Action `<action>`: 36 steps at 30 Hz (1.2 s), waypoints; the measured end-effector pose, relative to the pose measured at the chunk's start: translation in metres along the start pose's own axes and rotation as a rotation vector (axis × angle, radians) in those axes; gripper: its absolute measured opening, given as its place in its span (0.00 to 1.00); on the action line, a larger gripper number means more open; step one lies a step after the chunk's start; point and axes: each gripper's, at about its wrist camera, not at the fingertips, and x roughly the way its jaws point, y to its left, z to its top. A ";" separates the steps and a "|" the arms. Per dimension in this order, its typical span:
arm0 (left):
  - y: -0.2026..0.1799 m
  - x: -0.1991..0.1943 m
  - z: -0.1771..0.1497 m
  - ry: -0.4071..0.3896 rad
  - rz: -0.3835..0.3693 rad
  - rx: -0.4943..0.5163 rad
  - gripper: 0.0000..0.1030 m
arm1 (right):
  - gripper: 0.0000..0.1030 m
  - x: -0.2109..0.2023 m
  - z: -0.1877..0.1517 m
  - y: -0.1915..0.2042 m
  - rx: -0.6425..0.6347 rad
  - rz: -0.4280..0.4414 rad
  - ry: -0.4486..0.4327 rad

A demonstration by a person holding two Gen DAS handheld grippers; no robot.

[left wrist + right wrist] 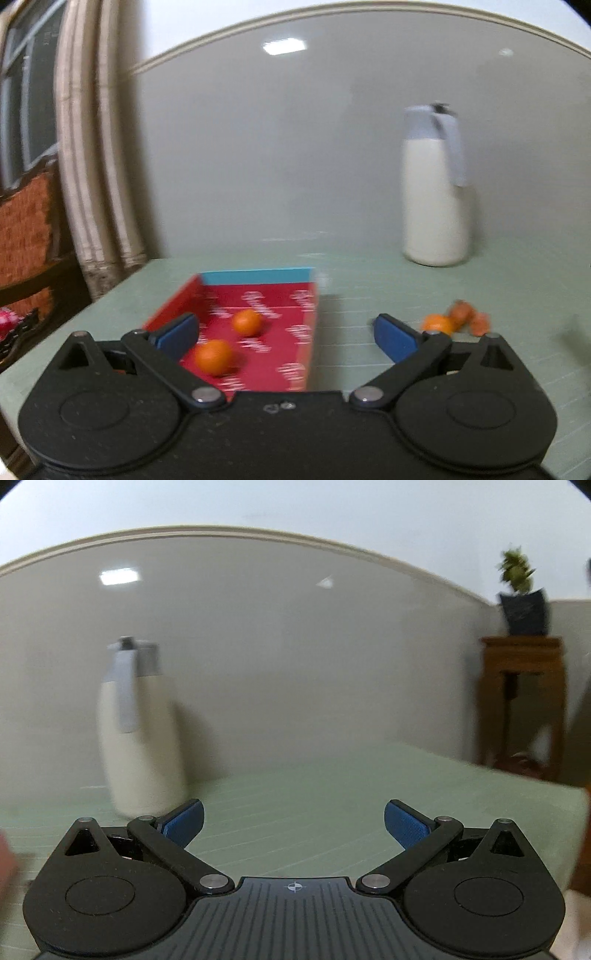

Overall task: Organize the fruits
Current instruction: 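Reach the left tool to the dark date and close on it, then carry the date with the left tool and release it into the box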

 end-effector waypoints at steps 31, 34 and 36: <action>-0.064 0.128 -0.005 0.283 -0.164 -0.030 0.27 | 1.00 0.021 0.008 -0.059 0.133 0.011 0.072; -0.063 0.126 -0.006 0.279 -0.167 -0.032 0.26 | 1.00 0.020 0.006 -0.056 0.129 0.017 0.072; -0.063 0.125 -0.006 0.276 -0.168 -0.033 0.26 | 1.00 0.020 0.004 -0.055 0.123 0.021 0.072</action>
